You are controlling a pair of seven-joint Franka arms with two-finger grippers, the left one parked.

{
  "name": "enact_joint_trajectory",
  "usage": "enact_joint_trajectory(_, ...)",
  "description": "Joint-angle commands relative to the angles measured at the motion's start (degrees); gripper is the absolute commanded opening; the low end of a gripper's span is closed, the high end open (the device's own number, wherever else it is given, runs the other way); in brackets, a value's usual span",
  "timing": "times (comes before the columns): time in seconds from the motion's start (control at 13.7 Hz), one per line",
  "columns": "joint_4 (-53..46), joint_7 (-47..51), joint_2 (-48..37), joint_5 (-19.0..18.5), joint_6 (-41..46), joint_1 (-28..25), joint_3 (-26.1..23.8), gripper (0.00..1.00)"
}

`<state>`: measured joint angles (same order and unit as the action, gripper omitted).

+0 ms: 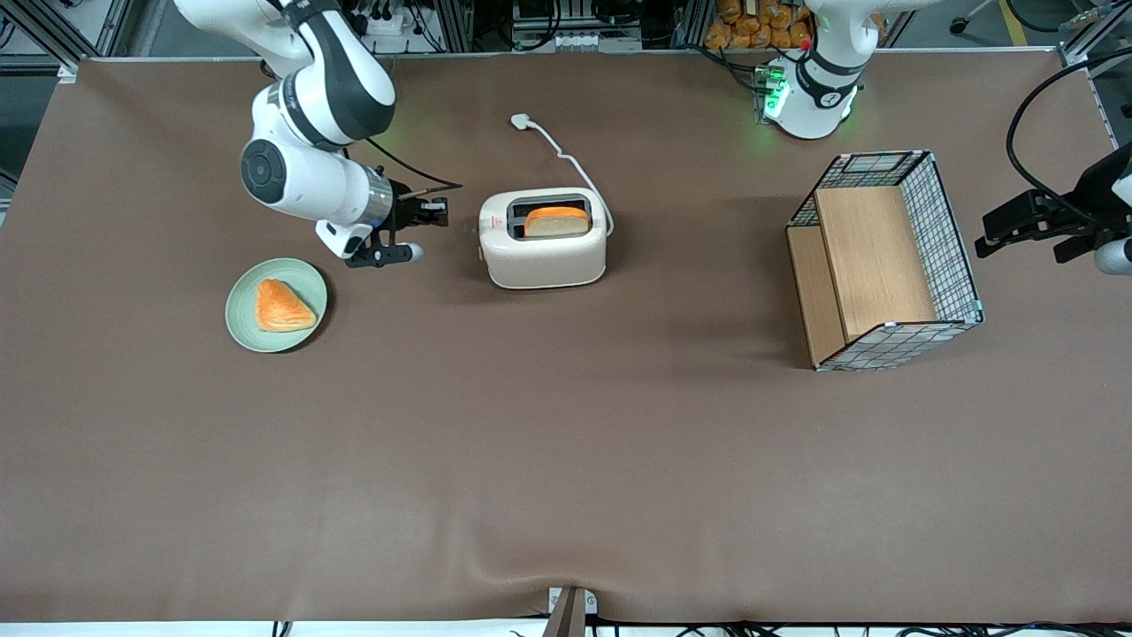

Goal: Press toaster button with right arm

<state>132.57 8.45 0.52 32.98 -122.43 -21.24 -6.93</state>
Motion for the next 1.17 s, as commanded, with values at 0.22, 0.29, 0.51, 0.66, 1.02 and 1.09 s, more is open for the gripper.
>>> enact_joint_trajectory(0.22,1.0,-0.4,2.3,3.8,-5.1,-2.8,0.3,0.00)
enact_joint_trajectory(0.29,1.0,-0.4,2.4,3.8,-5.2,-2.8,0.3,0.00)
enact_joint_trajectory(0.51,0.9,-0.4,3.1,5.5,-6.1,-3.1,0.3,0.00)
enact_joint_trajectory(0.66,0.8,-0.4,3.2,5.7,-6.3,-3.6,0.3,0.00)
enact_joint_trajectory(1.02,1.0,-0.5,4.7,5.6,-8.7,-4.8,0.3,0.00)
enact_joint_trajectory(1.09,1.0,-0.5,4.9,5.6,-8.8,-4.9,0.3,0.00)
